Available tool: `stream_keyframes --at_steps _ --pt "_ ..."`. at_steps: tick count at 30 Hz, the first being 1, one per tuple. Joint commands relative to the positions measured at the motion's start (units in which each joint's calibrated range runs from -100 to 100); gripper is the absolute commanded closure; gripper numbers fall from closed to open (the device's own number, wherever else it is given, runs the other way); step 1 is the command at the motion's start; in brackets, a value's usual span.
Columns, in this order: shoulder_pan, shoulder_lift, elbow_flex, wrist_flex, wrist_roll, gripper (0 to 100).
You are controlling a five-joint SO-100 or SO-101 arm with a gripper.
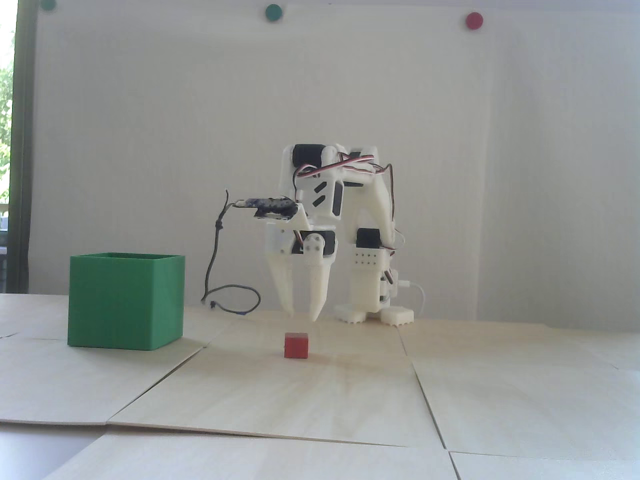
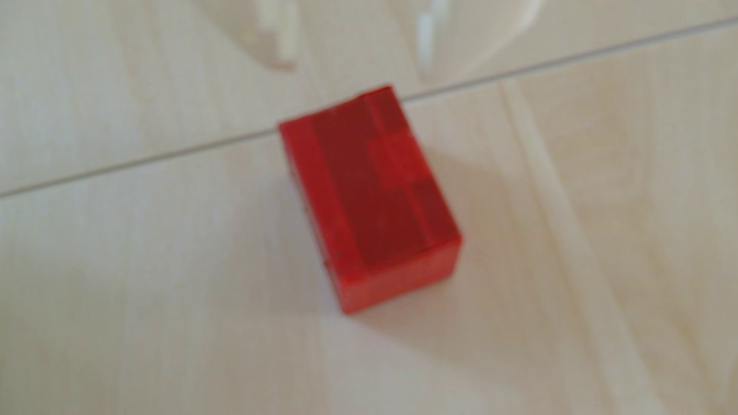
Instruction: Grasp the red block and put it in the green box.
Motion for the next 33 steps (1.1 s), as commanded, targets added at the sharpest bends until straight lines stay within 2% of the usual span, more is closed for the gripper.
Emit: stream_keyframes --at_steps 1,3,9,27,33 --pt "-0.46 -1.66 -4.31 -1.45 -0.15 82" --pt "-0.38 -2.06 -4.31 -1.37 -0.15 73" --pt "-0.38 -2.14 -4.31 -1.54 -0.05 57" --pt "-2.07 -0.48 -3.69 -7.10 -0.05 57" --pt "-1.99 1.02 -4.23 -4.74 -0.05 57"
